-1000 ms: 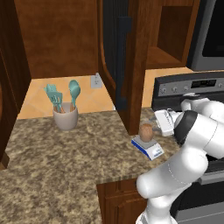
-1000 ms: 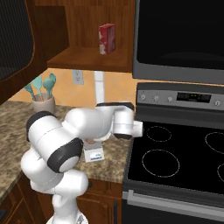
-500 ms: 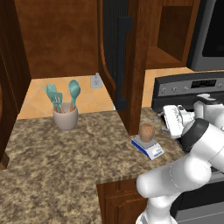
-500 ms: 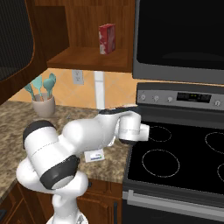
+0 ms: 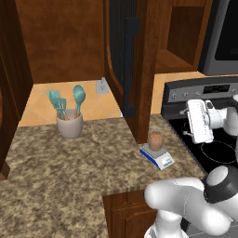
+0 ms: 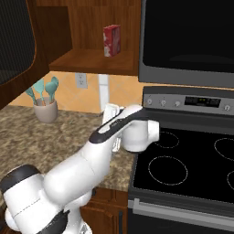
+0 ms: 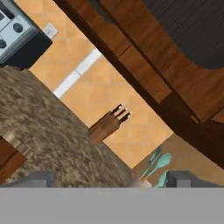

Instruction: Pick the honey bottle and place it on the digital scale for weighing, and close the cabinet.

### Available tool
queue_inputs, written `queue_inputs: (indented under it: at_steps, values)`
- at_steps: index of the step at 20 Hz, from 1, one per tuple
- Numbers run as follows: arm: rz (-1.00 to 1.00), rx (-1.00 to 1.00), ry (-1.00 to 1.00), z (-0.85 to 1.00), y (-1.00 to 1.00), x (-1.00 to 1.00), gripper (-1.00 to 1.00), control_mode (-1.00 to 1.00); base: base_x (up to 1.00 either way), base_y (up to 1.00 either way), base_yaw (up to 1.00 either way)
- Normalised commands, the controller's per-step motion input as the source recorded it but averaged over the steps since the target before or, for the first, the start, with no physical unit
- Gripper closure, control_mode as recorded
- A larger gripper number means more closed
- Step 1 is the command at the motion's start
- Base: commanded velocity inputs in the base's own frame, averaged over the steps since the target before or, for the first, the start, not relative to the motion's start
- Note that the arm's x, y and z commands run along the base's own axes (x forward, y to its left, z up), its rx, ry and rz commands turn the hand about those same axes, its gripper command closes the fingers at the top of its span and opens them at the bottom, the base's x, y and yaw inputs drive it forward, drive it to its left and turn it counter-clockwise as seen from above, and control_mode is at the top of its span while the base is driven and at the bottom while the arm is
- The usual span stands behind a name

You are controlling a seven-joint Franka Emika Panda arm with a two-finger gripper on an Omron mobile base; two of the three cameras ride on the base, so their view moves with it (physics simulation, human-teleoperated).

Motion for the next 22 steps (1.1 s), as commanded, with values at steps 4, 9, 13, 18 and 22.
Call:
queue_inputs:
  at_steps: [4, 9, 13, 18, 22]
  values:
    - [-0.02, -0.12, -0.45, 0.96, 0.32, -1.0, -1.0, -1.0, 0.0, 0.0, 0.0]
    - [-0.07, -0.02, -0.43, 0.81, 0.43, -1.0, -1.0, -1.0, 0.0, 0.0, 0.0]
    - [-0.1, -0.04, -0.59, 0.52, 0.55, -1.0, -1.0, -1.0, 0.0, 0.0, 0.0]
    - [-0.05, 0.01, -0.42, 0.38, 0.83, -0.81, -1.0, -1.0, 0.0, 0.0, 0.0]
    - [0.0, 0.08, -0.21, 0.5, 0.21, -0.96, -1.0, -1.0, 0.0, 0.0, 0.0]
